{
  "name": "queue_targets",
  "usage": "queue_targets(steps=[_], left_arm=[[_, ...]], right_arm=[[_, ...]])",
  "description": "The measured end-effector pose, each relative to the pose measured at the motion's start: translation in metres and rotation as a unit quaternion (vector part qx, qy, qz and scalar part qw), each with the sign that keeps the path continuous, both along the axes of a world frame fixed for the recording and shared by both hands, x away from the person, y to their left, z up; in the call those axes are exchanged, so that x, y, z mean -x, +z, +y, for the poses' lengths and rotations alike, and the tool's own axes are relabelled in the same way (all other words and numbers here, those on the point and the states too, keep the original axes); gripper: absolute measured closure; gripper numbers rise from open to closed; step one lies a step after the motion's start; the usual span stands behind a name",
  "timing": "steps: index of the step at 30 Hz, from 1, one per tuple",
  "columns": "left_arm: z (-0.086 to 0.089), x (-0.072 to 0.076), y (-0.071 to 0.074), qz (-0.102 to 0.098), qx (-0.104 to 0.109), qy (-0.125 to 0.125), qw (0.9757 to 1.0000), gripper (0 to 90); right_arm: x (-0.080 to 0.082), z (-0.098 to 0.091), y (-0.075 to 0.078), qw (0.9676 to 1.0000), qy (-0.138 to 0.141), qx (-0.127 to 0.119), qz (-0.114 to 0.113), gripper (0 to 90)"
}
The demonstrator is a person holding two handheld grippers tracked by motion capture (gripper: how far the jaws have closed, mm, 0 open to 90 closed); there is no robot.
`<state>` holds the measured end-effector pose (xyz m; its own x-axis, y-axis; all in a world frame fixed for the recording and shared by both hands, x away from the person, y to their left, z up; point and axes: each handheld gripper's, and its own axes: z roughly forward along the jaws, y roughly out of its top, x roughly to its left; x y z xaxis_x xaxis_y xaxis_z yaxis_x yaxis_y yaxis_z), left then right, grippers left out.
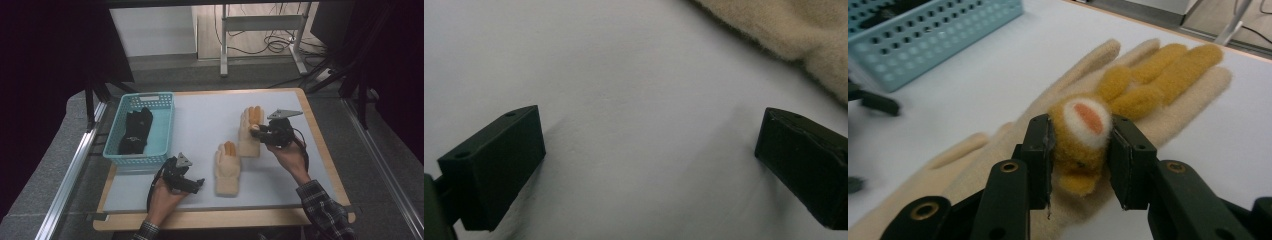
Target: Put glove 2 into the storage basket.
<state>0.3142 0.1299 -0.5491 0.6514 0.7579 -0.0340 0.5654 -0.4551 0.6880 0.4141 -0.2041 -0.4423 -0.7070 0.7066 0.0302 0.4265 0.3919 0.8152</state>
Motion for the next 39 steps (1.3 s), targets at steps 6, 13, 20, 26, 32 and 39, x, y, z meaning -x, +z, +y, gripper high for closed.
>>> queue_targets(steps=[6,13,20,26,32,39], left_arm=[[0.000,0.000,0.000,0.000,0.000,0.000,1.0000,0.0],[0.000,0.000,0.000,-0.002,0.003,0.002,1.0000,0.0],[-0.001,0.000,0.000,-0.002,0.005,0.004,1.0000,0.1],[-0.001,0.000,0.000,-0.001,0.006,0.004,1.0000,0.1],[0.000,0.000,0.000,-0.001,0.003,0.002,1.0000,0.1],[-0.001,0.000,0.000,-0.001,0.005,0.004,1.0000,0.0]], right_arm=[[0.035,0.018,0.002,0.9996,0.027,-0.003,0.010,63.1],[0.064,0.042,-0.008,0.9980,0.051,-0.007,0.035,63.0],[0.084,0.063,-0.029,0.9971,0.057,0.004,0.051,62.7],[0.084,0.070,-0.049,0.9975,0.043,0.040,0.040,60.5],[0.083,0.066,-0.056,0.9978,0.038,0.039,0.038,47.4],[0.075,0.037,-0.041,0.9986,0.036,0.027,0.028,46.2]])
